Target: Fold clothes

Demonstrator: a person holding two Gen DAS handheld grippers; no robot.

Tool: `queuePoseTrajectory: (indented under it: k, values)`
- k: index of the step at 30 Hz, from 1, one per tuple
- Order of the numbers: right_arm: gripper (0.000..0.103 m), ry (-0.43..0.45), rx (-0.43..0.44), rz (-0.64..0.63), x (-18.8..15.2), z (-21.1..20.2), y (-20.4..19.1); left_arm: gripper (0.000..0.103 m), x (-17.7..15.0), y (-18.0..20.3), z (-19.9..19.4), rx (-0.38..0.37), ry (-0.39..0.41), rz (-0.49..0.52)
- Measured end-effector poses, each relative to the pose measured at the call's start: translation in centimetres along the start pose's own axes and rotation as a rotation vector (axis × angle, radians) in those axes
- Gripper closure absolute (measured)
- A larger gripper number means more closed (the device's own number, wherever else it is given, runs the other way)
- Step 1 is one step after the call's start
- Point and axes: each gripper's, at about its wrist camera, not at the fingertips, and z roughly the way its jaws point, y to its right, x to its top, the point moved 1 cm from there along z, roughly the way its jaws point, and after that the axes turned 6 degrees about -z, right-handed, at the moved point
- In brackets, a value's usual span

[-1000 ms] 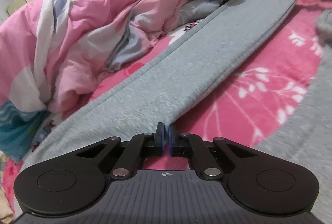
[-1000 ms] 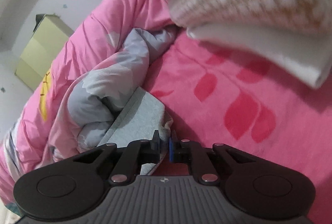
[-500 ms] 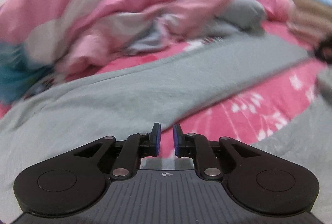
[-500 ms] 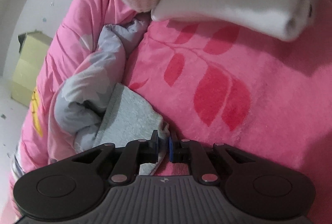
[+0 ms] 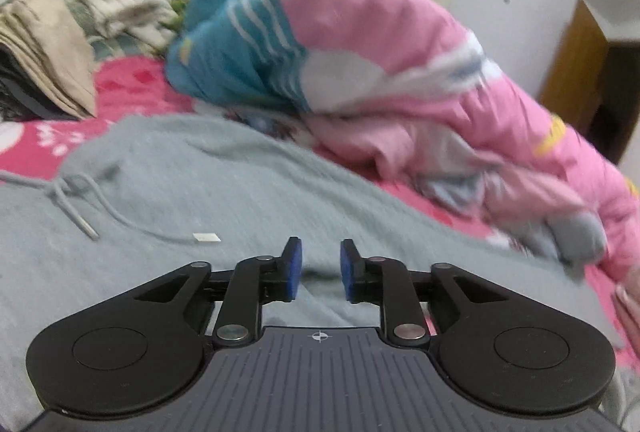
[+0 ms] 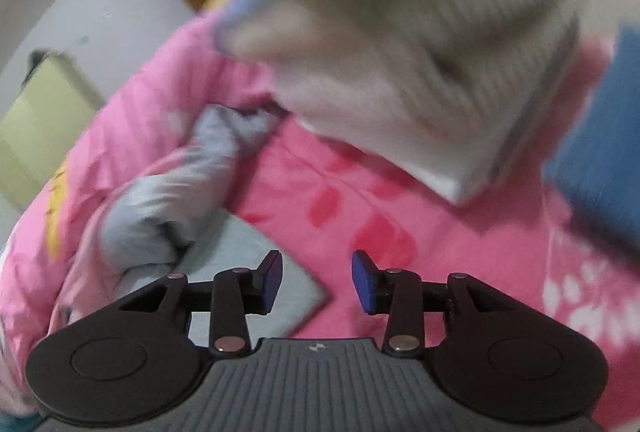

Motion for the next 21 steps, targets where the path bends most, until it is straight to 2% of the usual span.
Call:
queuePoseTrajectory:
  k: [3,5,8,13,15,17,21]
  values:
    - [0.061,0.045,0.061,-0.189,-0.2,-3.6,-5.9,0.080,0.4,-1.6,0.7,0.026,0.029,-0.067]
    - [0.059,0.042,0.145,-0.295,-1.8,-5.0,-9.9,0.079,0.1,-2.8,0.8,0.013,0.030,-0.136]
    - [0.059,-0.067,0.313,-0.434,-6.1,-4.2,-15.8,0.077,-0.8,-4.4,0.5,0.002,0.019,-0.192]
    - [0.059,-0.312,0.513,-0.674,-15.1,-0.5,-25.9,0.077,-0.5,-4.8,0.8,-0.015,0.009,-0.219]
    - [0.059,-0.355,0.584,-0.741,-17.2,0.5,-30.2,0.077,0.6,-3.8,1.7,-0.012,0.012,-0.203]
    - [0.059,-0.377,0.652,-0.797,-18.5,1.4,-34.6,0.076,2.0,-3.3,3.4,-0.002,0.021,-0.240]
    - [0.060,-0.436,0.804,-0.914,-20.9,4.0,-44.8,0.076,3.9,-3.6,7.3,0.148,0.139,-0.290]
